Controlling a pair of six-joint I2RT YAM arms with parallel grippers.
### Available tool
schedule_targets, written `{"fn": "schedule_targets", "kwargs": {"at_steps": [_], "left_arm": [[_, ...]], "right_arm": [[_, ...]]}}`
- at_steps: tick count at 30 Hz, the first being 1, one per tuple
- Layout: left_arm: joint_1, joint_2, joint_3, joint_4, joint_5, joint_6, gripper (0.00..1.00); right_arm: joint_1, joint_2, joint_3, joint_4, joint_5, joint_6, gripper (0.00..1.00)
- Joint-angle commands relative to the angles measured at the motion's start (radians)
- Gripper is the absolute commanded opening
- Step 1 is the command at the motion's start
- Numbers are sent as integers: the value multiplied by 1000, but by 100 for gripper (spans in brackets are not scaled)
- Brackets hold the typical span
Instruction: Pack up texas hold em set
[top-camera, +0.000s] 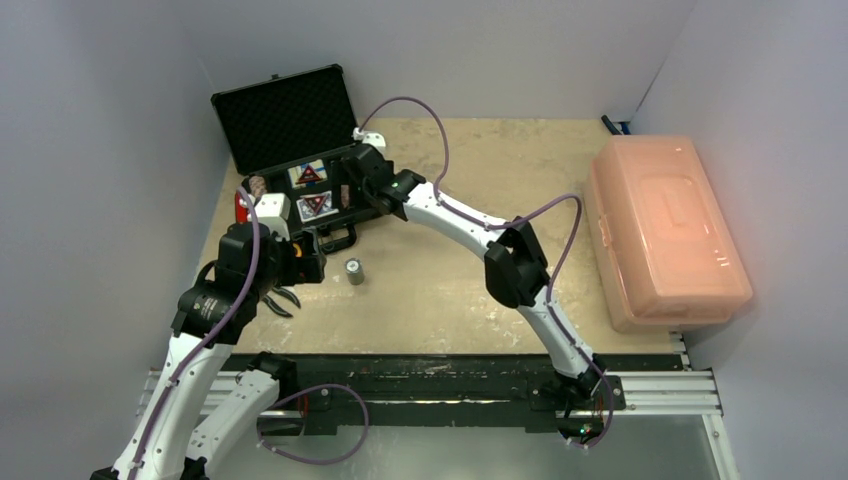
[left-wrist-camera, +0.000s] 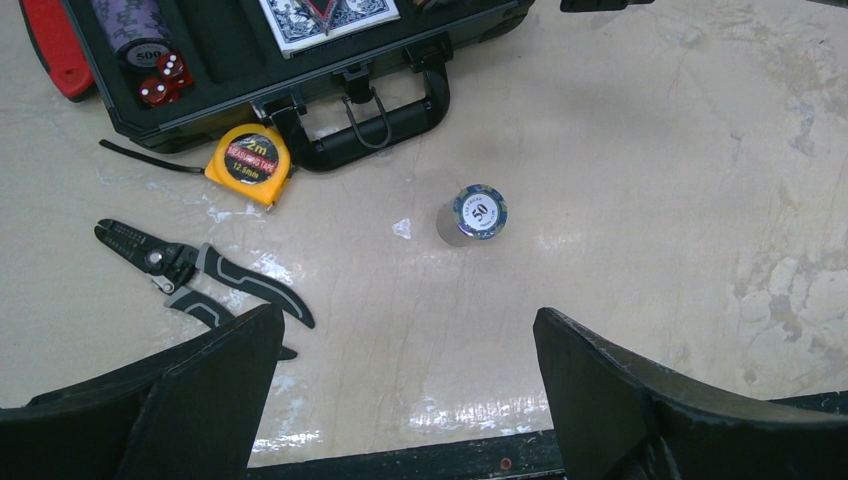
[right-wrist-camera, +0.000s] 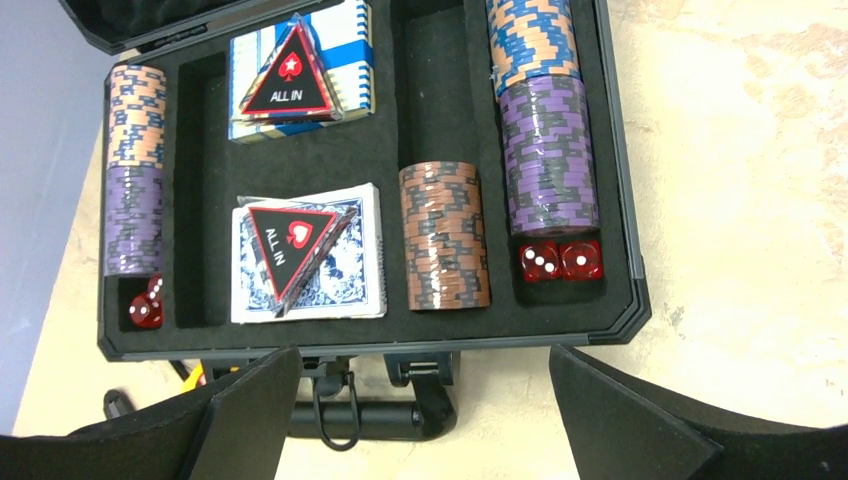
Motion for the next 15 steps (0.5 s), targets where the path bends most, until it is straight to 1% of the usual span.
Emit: {"fn": "schedule_targets", "kwargs": {"at_steps": [1,8,15], "left_arm": [[7,5,-4,32,14,11,97],[5,16,-4,23,21,5,100],[5,24,-2,6,8,-12,100]], "right_arm": [[9,-114,-51,25,40,-23,99],[19,-237,-211,74,53,-33,99],[31,-373,-402,133,59,-45,99]]}}
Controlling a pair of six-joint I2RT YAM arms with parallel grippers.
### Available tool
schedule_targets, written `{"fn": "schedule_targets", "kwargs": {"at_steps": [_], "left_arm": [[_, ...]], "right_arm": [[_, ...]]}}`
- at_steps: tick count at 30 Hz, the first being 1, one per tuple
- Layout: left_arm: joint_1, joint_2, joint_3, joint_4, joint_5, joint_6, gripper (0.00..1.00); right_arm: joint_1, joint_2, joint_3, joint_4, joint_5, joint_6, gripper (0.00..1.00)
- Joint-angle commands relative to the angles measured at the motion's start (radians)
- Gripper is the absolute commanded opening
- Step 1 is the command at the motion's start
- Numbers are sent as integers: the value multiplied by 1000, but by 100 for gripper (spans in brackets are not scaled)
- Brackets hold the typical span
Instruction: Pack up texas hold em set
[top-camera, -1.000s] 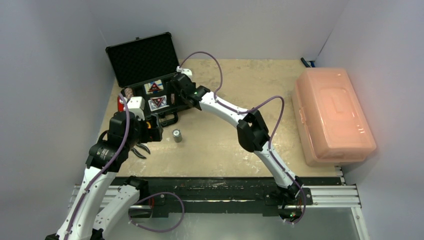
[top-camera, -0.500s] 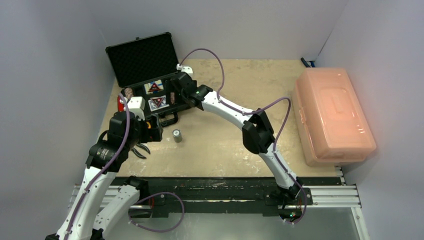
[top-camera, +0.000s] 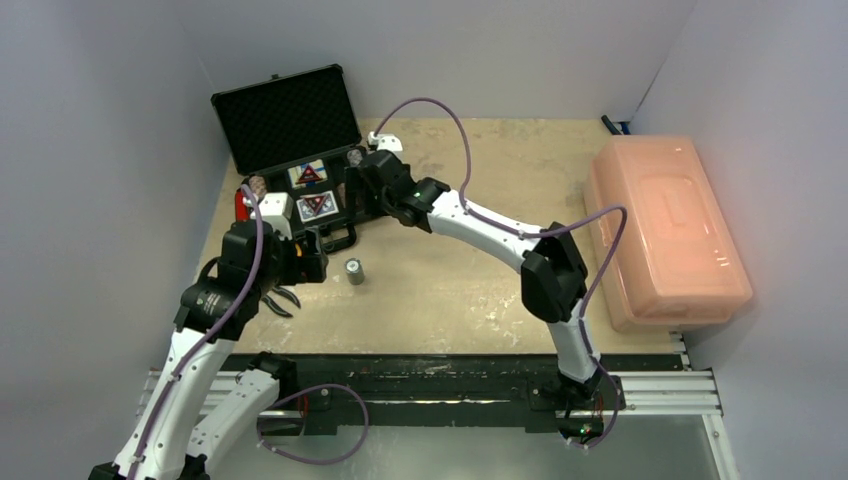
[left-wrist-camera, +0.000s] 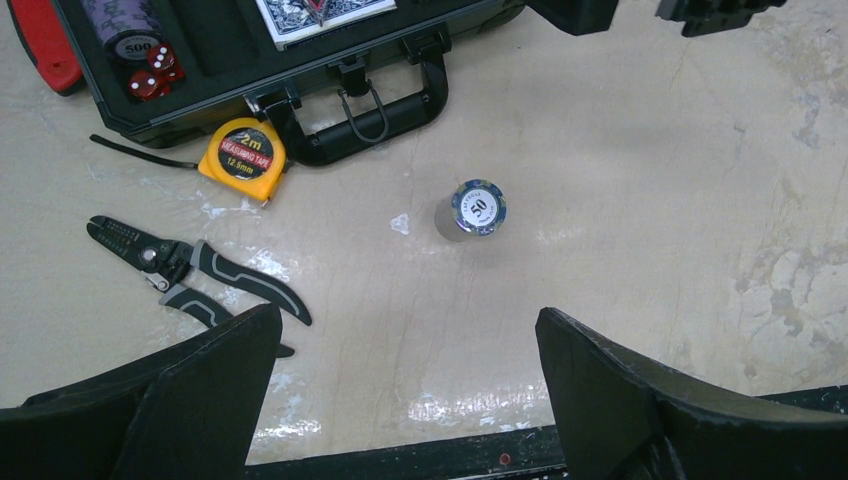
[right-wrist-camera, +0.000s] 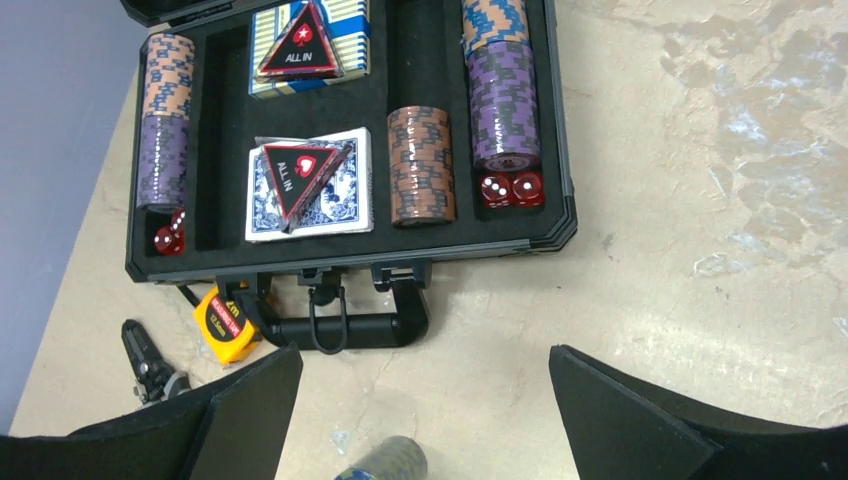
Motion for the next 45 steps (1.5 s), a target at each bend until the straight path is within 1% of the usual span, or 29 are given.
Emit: {"fn": "schedule_targets", "kwargs": {"at_steps": [1,10,16,20,26,31,39,45], "left_arm": [[5,4,-1,6,1,-14,100],[5,46,16,-84,-51,-96,100],[5,87,10,-134,-42,-184,100],[0,120,5,-157,-18,-232,98],[-45,159,-4,-170,-12,-268,97],[-108,235,-6,-175,-18,-292,94],[-218,393,4,-68,-1,-334,89],[-243,495,37,-10,6,-303,88]], "right_arm": [[12,-119,-110,70,32,-22,99],[13,-322,-382,134,26,-12,99],[13,-456,-576,167,27,12,99],[13,-530,-665,176,35,25,99],[13,-594,-744,174,59,32,99],[13,-627,-780,168,72,37,99],[13,-683,-837,151,92,42,99],[13,-725,-879,144,93,44,99]]}}
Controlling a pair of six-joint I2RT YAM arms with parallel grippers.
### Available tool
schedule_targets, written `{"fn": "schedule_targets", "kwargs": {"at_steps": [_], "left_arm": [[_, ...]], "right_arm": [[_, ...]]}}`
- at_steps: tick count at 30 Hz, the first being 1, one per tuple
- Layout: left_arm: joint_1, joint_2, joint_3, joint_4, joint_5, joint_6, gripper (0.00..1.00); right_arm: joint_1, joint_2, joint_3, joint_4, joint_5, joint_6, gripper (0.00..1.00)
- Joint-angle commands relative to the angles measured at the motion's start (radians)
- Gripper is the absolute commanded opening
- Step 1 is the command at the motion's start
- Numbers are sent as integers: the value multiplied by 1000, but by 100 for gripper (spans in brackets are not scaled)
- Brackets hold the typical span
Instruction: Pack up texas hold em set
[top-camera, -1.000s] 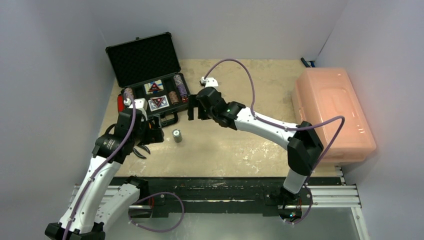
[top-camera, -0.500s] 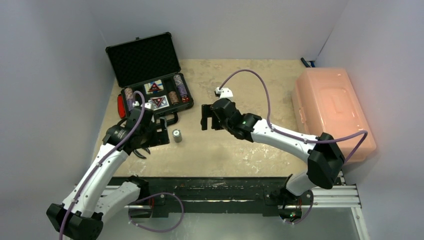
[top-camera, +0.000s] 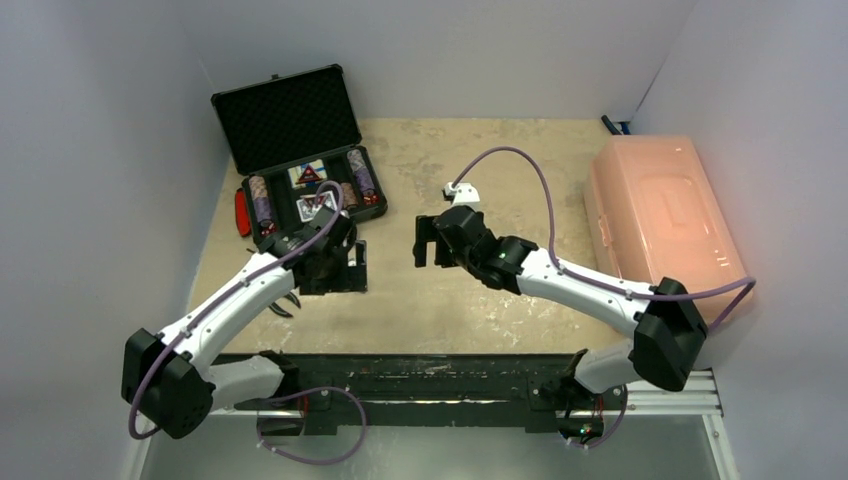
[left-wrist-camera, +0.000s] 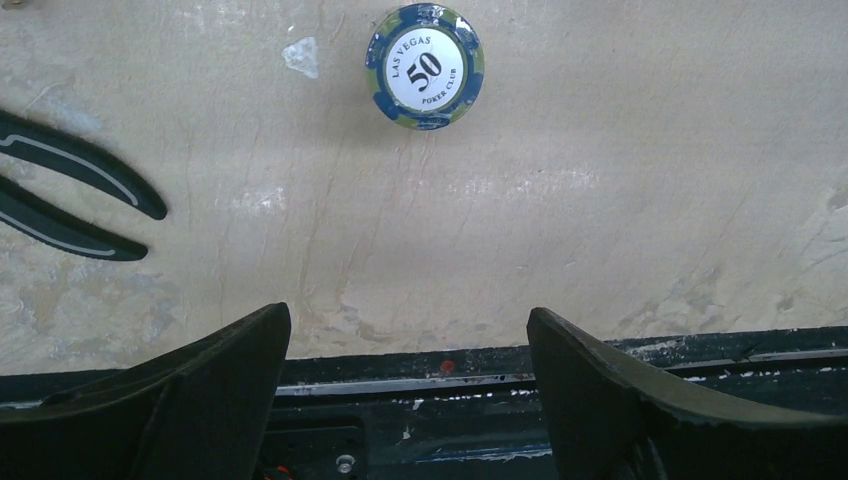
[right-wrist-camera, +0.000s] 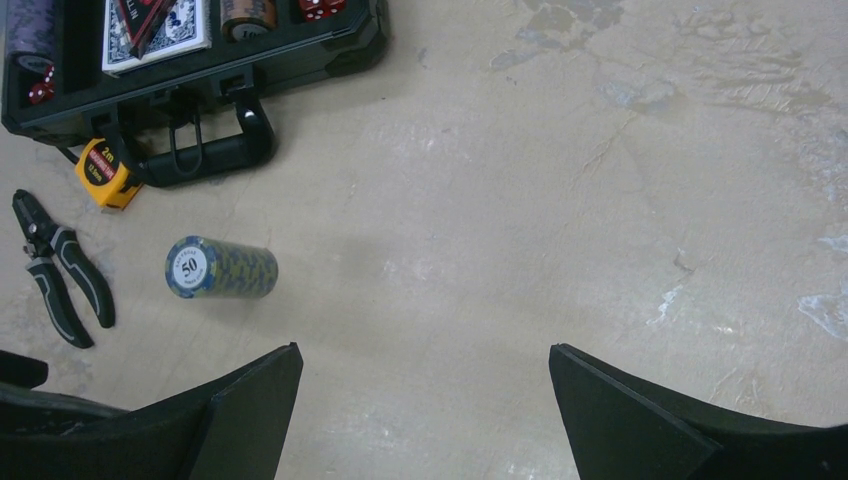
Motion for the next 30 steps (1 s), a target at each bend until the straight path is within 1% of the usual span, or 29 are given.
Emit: {"fn": "schedule_targets", "kwargs": {"at_steps": [1,4,7,12,16,19,25,30], "left_arm": [[-12,60,51,71,9,17,88],[-12,122,79,73,0,40,88],[-14,184,105,79,-6,59,85],[-15,250,133,100,-25,75,82],[-14,306,155,110,-29,87,77],[-14,338,158,125,-28,93,73],[-15,369,144,168,-7,96,60],[-15,372,122,200,20,96,46]], "right_arm": [[5,-52,-25,0,41,11,99],[5,-67,-35,-6,50,7,99],[5,-79,-46,-8,52,7,99],[5,-92,-62,-12,55,14,99],[5,-103,-81,-10,55,17,99],[5,-108,-89,-10,56,3,99],[5,-125,-106,1,59,-26,99],[5,-131,-111,1,61,-41,99]]}}
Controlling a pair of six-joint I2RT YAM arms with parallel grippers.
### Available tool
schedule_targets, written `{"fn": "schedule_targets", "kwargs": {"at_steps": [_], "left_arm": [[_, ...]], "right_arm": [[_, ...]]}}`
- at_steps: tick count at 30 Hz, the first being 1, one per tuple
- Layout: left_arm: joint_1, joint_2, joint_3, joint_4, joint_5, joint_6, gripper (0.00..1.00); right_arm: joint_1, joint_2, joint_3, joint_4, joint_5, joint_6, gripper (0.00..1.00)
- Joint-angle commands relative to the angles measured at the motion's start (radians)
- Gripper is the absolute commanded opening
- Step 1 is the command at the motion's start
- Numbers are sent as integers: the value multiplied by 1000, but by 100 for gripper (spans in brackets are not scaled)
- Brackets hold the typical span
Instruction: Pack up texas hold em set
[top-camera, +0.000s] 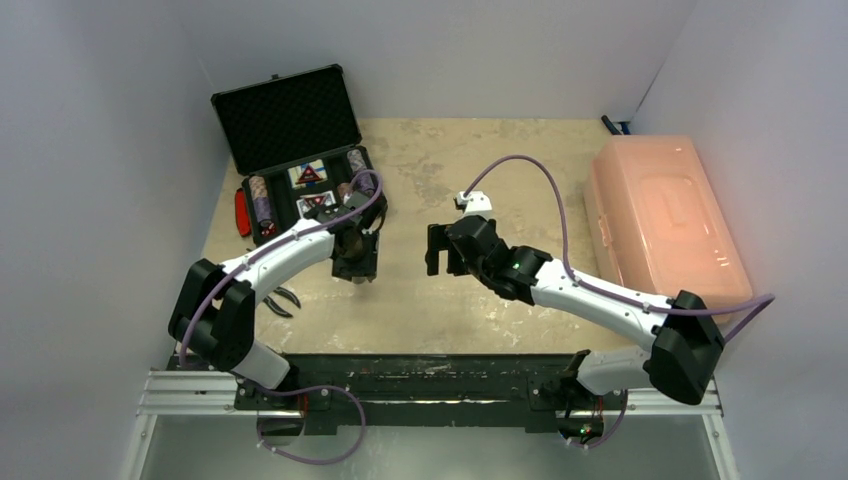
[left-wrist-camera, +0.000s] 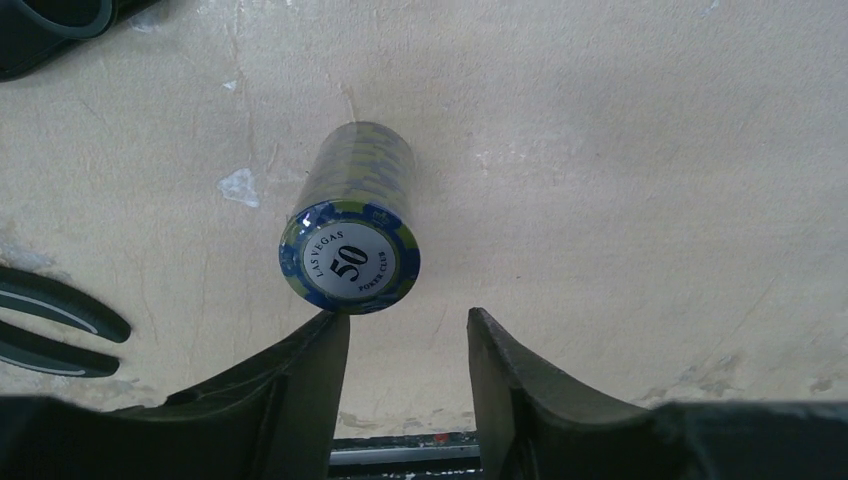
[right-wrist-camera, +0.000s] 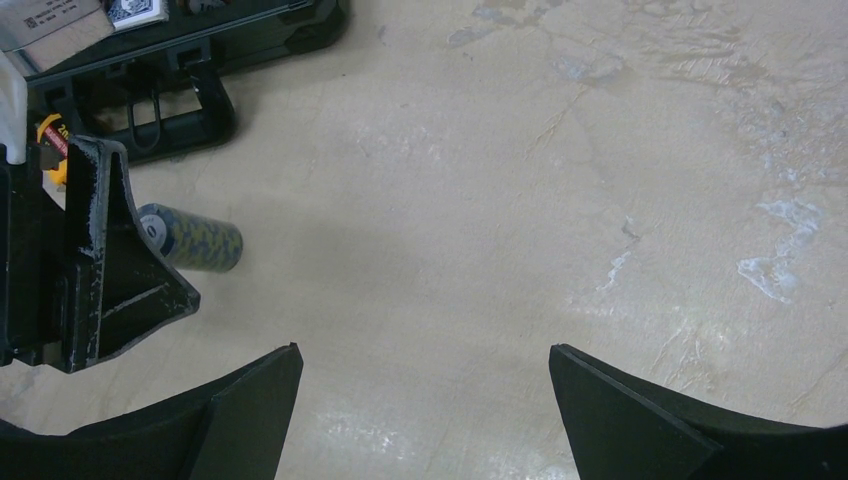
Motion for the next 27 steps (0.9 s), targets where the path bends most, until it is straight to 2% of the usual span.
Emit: {"fn": "schedule_targets", "kwargs": {"at_steps": [1,4,6,8,20,27], "left_arm": [[-3,-1,-6,71,28,18,43],[-2,-4,-15,83,43,22,31],[-3,-11,-20,88,51,25,20],[-3,-23,-27,92,54,25,1],[-3,-159,-68,162,121,38,0],[-7,-267,-117,296,227,32,0]], "right_arm": [[5,-32,-9,14,34,-26,99],[5,-35,-12,13,34,-29,99],[5,-39,-12,13,33,-28,99],[5,-41,-9,12,33,-26,99],[5,-61,13,-13,3,46,99],[3,-111,1,-9,-52,258,99]]}}
